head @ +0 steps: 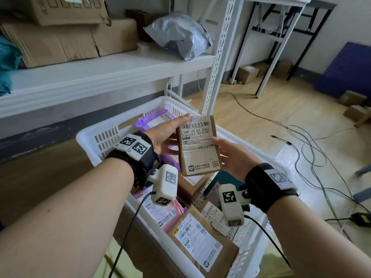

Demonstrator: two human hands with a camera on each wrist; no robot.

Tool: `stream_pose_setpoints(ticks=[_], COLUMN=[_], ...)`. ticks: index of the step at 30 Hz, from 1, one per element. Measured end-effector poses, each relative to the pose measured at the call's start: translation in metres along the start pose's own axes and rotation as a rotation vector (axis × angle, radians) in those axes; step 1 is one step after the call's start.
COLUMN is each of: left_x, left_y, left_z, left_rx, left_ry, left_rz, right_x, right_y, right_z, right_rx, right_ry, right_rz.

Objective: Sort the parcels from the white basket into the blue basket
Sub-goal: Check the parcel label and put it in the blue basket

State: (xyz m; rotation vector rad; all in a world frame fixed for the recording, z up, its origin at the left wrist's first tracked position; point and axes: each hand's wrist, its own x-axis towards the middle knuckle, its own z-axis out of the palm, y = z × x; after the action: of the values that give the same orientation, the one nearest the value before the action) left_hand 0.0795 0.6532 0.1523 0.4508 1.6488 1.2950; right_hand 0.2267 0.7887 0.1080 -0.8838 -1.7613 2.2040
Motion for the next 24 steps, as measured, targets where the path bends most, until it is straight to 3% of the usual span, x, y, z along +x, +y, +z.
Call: stream_pose_setpoints(ticks=[24], left_x=[0.0059], left_y=[-0.0055], left_z=[-0.0099], left_rx=[0.068], left_ry=[0.050], left_rz=[-0.001], right_x=[0.0078], right_y=[0.0067], right_z=[0.0077], right_rx=[-0.065], right_ry=[-0.005], right_rz=[0.002])
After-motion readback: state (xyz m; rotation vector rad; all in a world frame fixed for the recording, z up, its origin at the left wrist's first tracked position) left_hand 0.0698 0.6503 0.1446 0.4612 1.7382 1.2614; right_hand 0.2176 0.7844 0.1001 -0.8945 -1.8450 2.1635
